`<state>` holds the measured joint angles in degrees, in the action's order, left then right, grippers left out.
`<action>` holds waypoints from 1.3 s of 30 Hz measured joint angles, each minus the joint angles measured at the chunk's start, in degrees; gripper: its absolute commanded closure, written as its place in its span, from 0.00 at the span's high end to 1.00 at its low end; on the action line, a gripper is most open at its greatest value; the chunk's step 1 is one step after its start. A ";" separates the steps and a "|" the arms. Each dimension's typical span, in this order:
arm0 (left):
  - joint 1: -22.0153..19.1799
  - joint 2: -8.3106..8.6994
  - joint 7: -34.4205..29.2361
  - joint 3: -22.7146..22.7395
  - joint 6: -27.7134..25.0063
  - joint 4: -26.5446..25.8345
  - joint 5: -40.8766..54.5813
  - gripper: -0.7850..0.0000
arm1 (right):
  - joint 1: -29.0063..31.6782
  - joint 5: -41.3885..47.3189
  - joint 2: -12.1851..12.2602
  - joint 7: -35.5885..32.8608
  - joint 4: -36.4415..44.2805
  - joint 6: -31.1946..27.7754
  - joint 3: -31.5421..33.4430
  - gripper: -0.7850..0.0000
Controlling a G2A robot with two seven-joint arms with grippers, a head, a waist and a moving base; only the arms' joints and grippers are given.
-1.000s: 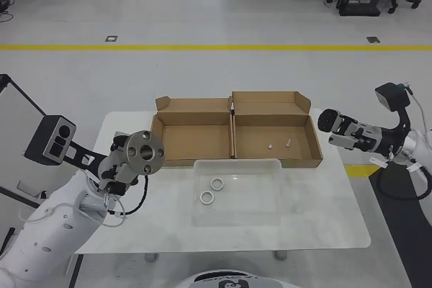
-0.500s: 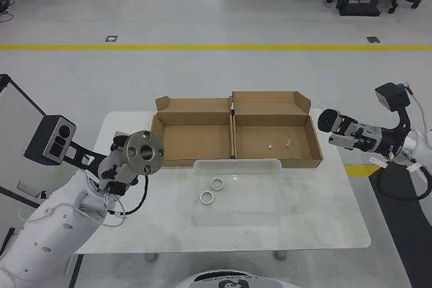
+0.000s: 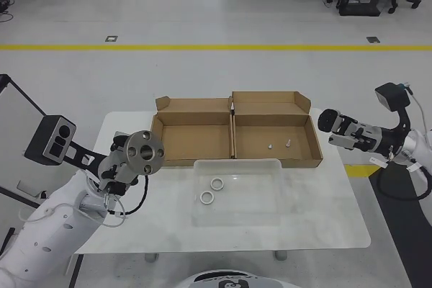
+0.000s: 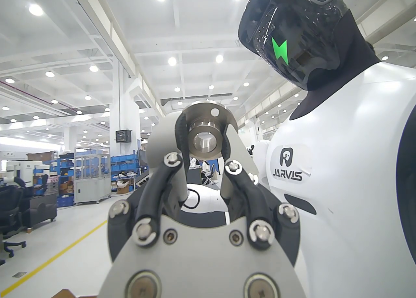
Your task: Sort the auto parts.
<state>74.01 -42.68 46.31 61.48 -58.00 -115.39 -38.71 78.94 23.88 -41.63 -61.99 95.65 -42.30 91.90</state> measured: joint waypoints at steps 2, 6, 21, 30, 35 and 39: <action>0.00 0.00 0.00 0.00 0.00 0.00 0.00 0.00 | 0.00 0.00 0.00 0.00 0.00 0.00 0.00 1.00; 0.41 -0.28 -2.16 0.23 1.63 -0.60 0.89 0.00 | 0.00 0.00 0.00 0.00 0.00 0.00 0.00 1.00; 1.02 -2.14 -12.69 2.22 6.65 -0.62 4.50 0.00 | 0.00 0.00 0.00 0.00 0.00 0.00 0.00 1.00; 1.07 -3.47 -14.76 3.00 5.76 0.65 5.34 0.00 | 0.00 0.00 0.00 0.00 0.00 0.00 0.00 1.00; 0.78 -3.94 -18.90 3.96 7.80 1.56 1.80 0.00 | 0.00 0.00 0.00 0.00 0.00 0.00 0.00 1.00; 0.70 -4.34 -22.55 3.95 8.57 2.30 -1.43 0.00 | 0.00 0.00 0.00 0.00 0.00 0.00 0.00 1.00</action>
<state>74.71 -47.02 23.77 65.43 -49.43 -113.09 -40.14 78.94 23.88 -41.63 -61.99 95.65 -42.30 91.90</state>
